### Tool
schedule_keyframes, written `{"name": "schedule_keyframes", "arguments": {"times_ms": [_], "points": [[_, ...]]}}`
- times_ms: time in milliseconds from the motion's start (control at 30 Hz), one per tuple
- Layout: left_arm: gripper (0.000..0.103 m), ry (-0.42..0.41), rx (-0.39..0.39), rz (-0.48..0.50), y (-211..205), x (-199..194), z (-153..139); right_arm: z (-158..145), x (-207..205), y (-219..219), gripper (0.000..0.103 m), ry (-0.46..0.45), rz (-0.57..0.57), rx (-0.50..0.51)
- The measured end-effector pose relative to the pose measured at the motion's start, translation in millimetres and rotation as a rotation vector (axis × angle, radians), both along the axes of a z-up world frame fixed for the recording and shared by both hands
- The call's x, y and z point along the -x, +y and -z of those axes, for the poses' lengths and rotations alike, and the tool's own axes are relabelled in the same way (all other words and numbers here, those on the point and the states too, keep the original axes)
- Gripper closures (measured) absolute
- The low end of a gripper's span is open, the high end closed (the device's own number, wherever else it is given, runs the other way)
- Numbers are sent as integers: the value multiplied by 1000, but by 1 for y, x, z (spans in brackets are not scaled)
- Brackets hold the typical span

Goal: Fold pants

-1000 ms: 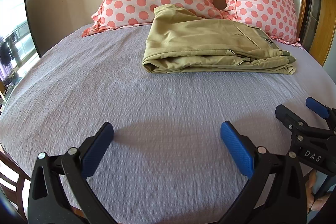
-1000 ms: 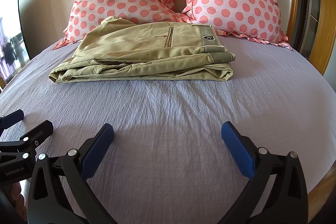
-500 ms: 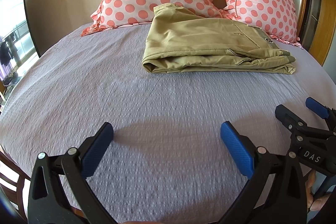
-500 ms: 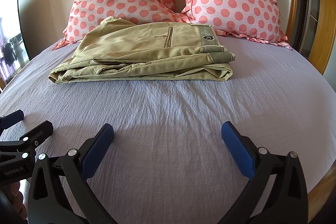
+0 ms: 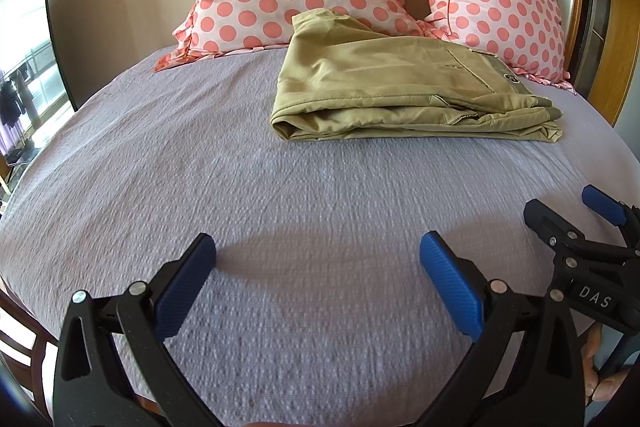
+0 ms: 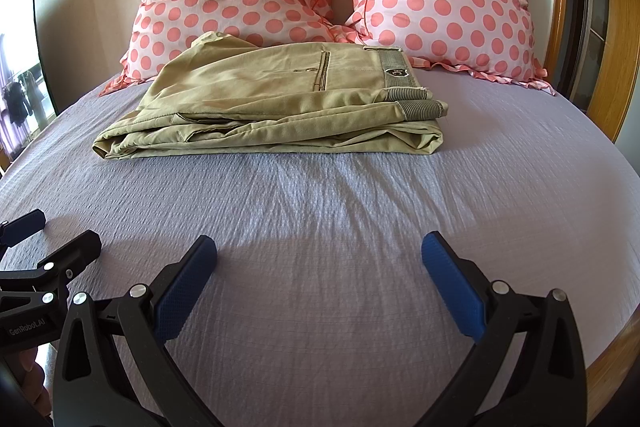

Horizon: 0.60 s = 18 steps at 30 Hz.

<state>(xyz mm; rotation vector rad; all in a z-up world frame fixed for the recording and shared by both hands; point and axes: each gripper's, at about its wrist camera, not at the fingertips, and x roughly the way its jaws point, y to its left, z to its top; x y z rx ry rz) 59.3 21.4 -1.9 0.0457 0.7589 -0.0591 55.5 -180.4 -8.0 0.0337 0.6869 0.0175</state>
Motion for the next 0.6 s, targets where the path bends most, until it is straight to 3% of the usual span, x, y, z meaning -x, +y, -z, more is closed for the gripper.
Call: {"name": "schedule_keyframes", "arguments": {"times_ms": [600], "points": [[2,4,-2,2,0,-1,1,0,0,0,1,0,-1,0]]}}
